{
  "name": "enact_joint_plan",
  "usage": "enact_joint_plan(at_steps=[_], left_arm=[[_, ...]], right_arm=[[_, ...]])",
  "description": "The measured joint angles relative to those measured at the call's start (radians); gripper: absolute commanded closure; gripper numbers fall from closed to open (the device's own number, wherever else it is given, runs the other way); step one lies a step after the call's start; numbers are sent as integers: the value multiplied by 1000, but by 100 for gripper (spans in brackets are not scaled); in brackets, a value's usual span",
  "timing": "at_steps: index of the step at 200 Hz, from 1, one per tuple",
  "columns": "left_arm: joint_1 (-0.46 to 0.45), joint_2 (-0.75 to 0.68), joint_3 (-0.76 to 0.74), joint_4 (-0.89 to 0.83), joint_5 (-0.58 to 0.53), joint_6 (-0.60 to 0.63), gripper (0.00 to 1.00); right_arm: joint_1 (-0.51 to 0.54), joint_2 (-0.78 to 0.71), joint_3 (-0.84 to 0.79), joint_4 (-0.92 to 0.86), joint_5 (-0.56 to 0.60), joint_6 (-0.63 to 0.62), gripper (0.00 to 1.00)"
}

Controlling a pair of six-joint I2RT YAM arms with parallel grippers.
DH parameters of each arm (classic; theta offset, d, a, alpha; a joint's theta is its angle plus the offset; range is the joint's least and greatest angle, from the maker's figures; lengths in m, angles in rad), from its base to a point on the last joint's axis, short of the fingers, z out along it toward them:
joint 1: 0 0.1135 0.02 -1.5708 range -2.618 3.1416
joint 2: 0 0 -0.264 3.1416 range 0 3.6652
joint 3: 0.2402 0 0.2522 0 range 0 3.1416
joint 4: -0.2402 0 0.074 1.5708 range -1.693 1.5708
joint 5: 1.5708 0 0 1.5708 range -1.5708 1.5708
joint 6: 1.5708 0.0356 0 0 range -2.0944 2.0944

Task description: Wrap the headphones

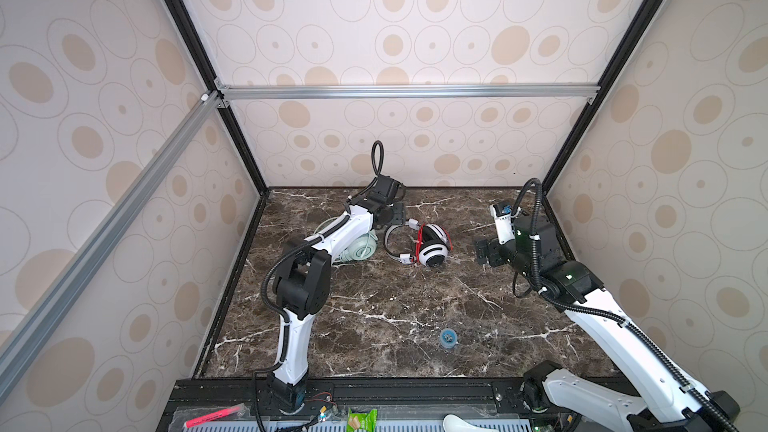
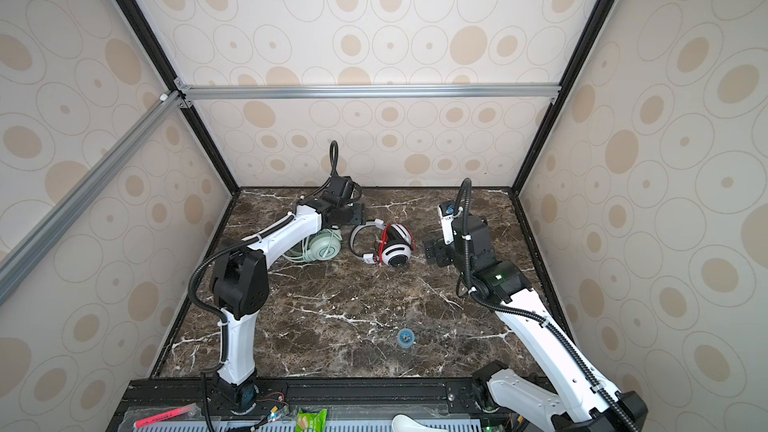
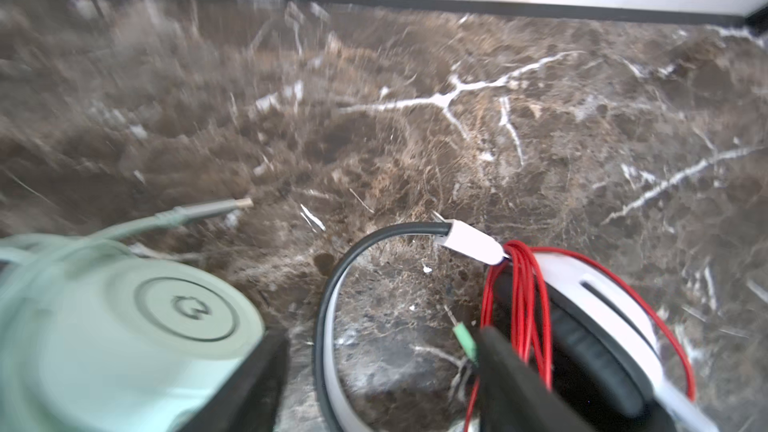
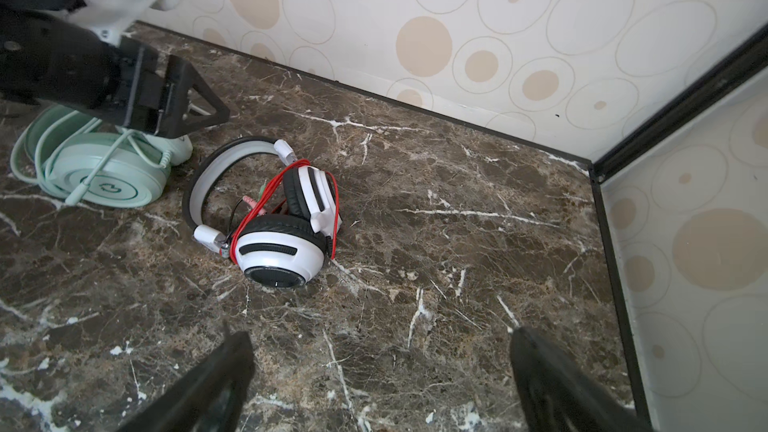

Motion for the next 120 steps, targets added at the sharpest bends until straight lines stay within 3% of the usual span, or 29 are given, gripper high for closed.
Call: enact_joint_plan(at_steps=[40,80,120], left_arm=[[-31,-361,-294,106,-10,63,2],[-34,-752,-710,225,-57,89,2],[-2,-1001,-1077,277,-280,74,2]], right_arm=[[-12,-63,-128,23,68,35,0],[-68,-128,-317,123,132,70,0],[-197,-115,-489,325,199,119,0]])
